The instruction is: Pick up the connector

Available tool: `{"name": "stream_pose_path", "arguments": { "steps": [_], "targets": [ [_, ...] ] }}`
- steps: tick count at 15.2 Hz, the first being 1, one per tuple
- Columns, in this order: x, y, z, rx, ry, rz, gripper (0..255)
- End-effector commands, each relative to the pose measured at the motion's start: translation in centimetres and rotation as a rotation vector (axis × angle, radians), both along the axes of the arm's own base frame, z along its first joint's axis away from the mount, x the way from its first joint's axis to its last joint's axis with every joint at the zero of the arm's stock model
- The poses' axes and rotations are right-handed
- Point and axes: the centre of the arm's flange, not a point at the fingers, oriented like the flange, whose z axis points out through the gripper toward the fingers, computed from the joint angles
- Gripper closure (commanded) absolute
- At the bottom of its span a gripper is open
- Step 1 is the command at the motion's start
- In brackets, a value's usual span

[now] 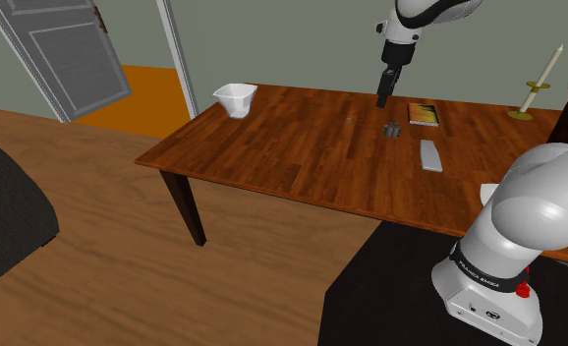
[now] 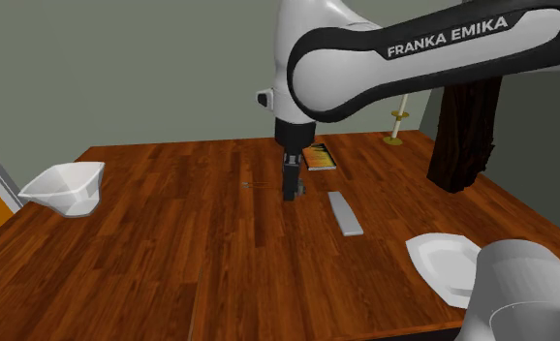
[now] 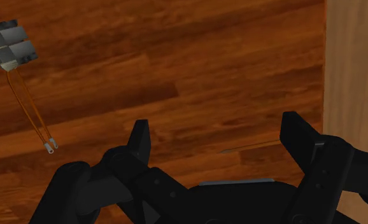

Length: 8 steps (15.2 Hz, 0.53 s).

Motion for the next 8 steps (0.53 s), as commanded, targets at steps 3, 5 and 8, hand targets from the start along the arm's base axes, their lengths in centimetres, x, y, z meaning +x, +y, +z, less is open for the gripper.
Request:
{"name": "stream_pose_path", "arguments": {
  "steps": [3, 5, 8],
  "targets": [
    [1.6, -4.4, -2.5, 0.008, 0.000, 0.020, 0],
    [2.4, -6.5, -3.9, 0.012, 0.001, 0.029, 0],
    [3.7, -9.8, -5.9, 0.019, 0.002, 0.043, 0]
  ]
}}
